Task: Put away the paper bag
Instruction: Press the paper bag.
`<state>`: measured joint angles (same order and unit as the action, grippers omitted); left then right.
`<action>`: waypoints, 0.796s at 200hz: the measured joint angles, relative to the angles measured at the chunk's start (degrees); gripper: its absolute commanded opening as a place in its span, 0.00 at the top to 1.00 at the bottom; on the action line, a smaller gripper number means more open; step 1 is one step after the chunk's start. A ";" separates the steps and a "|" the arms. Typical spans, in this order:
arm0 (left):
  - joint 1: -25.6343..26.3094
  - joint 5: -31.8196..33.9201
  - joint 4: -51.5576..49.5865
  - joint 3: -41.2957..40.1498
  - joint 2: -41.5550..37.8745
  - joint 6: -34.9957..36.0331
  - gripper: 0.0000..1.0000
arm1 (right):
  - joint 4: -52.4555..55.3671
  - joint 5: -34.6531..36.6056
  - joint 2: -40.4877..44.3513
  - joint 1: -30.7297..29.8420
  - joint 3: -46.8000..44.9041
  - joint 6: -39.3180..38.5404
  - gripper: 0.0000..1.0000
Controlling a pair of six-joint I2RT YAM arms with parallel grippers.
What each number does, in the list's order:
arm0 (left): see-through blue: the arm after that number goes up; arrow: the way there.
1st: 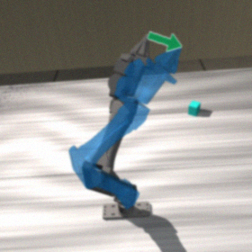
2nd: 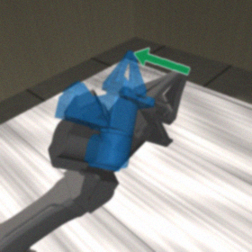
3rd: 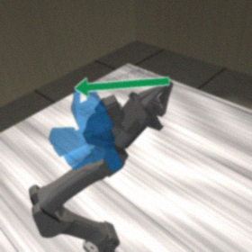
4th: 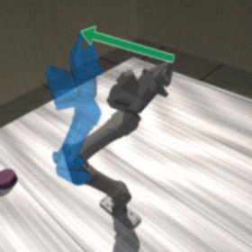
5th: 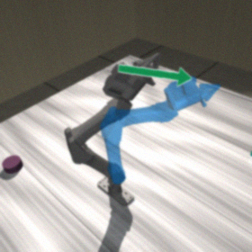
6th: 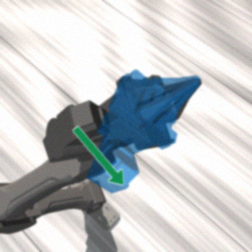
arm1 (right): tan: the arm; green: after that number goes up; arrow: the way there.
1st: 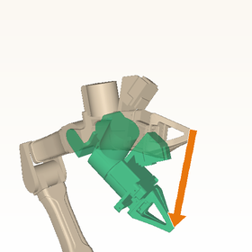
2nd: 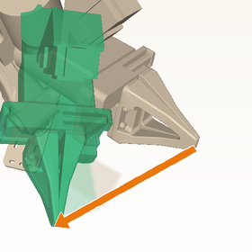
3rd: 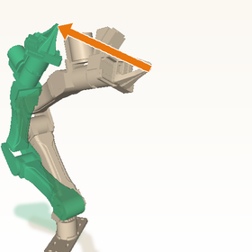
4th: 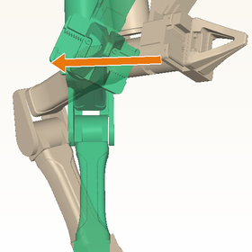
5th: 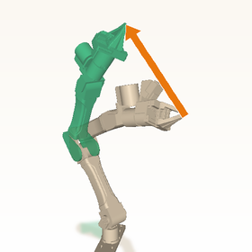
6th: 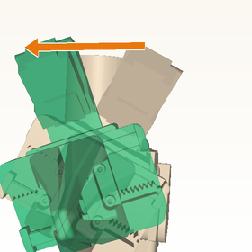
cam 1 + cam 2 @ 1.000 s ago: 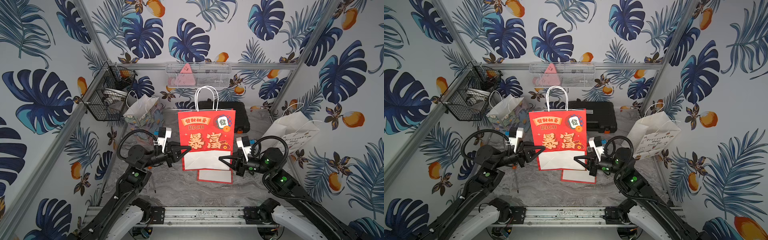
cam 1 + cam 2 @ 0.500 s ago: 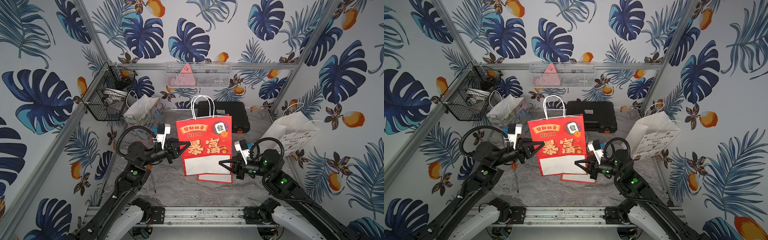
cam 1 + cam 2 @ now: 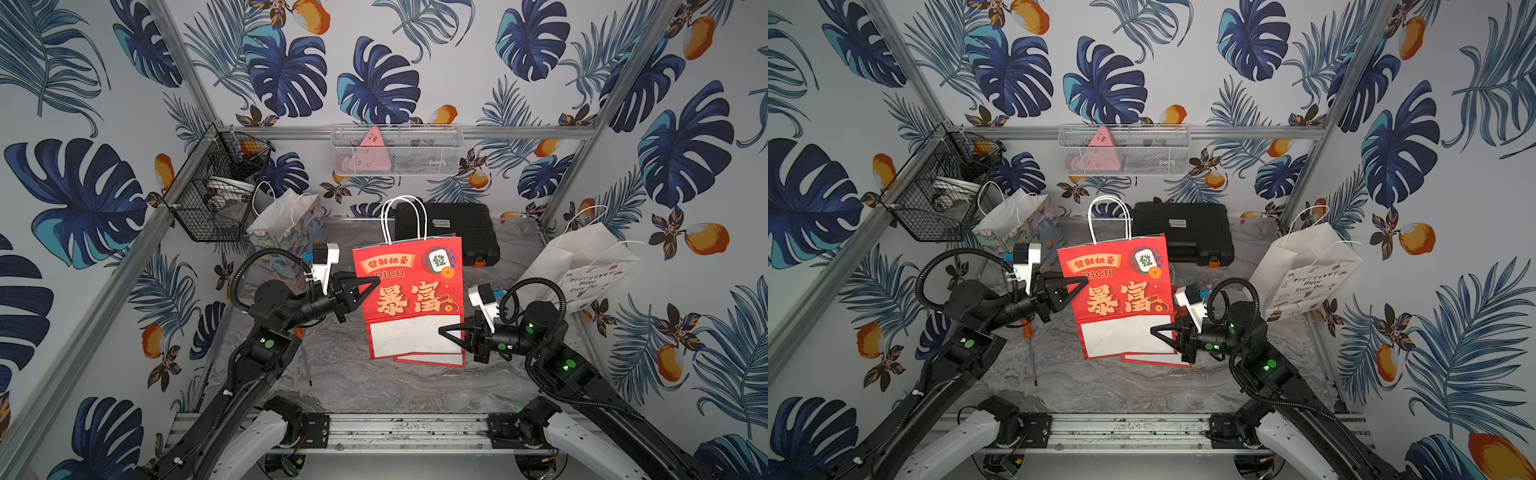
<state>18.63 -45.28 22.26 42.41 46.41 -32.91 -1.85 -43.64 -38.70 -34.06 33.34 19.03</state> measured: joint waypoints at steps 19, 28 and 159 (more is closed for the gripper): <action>0.04 -0.24 -0.11 0.00 -0.17 -0.04 1.00 | 0.09 0.02 0.28 0.00 -0.52 -0.02 1.00; 0.04 -0.50 -0.15 0.00 -0.26 -0.04 0.94 | -0.07 0.02 0.42 0.00 -0.74 -0.02 1.00; -0.02 9.70 -1.60 2.75 -1.95 1.11 0.01 | 3.50 1.68 2.19 0.00 -1.66 0.55 1.00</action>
<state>18.61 -35.57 20.67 45.17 44.47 -31.79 1.65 -41.95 -36.51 -34.06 31.68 19.57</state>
